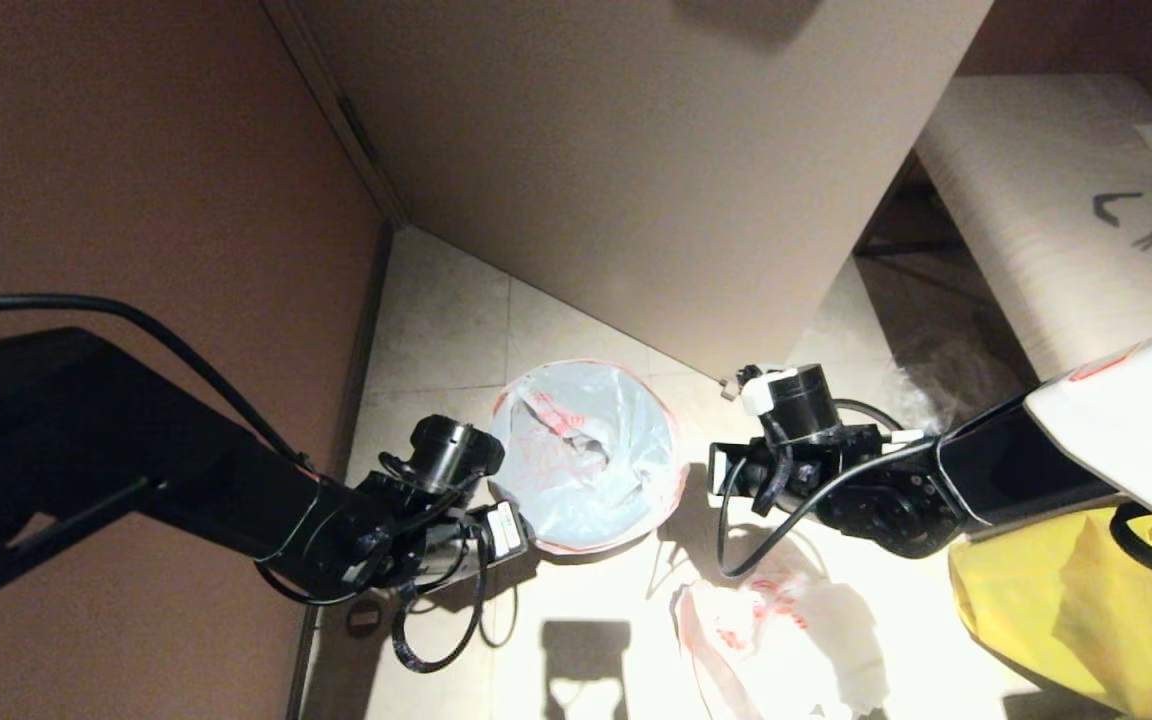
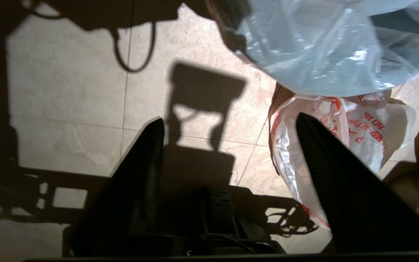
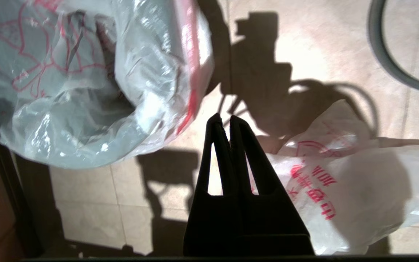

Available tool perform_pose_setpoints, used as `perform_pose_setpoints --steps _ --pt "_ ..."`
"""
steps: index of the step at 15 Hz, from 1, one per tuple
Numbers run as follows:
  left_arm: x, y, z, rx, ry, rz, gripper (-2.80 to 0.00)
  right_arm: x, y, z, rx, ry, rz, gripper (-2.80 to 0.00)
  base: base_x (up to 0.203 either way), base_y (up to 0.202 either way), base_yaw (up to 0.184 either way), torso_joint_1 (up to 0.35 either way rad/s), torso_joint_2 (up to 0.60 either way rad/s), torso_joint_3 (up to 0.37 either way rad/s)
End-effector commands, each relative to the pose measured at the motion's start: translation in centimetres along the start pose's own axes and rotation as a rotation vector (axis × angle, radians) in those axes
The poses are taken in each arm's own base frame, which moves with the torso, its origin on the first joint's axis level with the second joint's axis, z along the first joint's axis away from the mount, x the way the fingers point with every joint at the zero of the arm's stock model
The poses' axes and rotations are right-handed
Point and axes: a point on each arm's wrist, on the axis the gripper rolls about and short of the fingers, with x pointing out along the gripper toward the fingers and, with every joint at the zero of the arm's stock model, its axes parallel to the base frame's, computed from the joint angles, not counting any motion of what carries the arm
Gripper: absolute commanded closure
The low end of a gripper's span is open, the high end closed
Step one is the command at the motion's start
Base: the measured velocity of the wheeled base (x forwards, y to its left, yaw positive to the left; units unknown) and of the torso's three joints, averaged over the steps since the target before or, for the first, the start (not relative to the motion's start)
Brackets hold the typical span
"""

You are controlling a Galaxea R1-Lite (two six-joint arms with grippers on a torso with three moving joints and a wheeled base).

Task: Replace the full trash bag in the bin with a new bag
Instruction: Put the new garbage bag on the trash can

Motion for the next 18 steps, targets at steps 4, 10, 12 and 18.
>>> perform_pose_setpoints --steps 4,10,12,18 --pt "-1.6 -5.0 5.6 0.068 -0.153 -0.095 0.00 -1.6 -2.0 0.4 0.030 -0.059 -0.013 0.00 0.000 0.000 0.000 0.000 0.00 0.000" --pt "8.5 -8.2 6.5 0.202 0.040 0.060 0.00 -2.8 -3.8 -1.2 0.019 -0.122 -0.013 0.00 0.000 0.000 0.000 0.000 0.00 0.000" --pt "11.7 -8.5 5.9 0.211 0.052 0.078 0.00 -3.1 -4.3 -1.7 0.027 -0.135 -0.011 0.00 0.000 0.000 0.000 0.000 0.00 0.000" --pt "21.6 -8.3 2.7 0.379 -0.214 0.001 0.00 -4.7 -5.2 -3.1 0.016 -0.232 0.027 0.00 0.000 0.000 0.000 0.000 0.00 0.000"
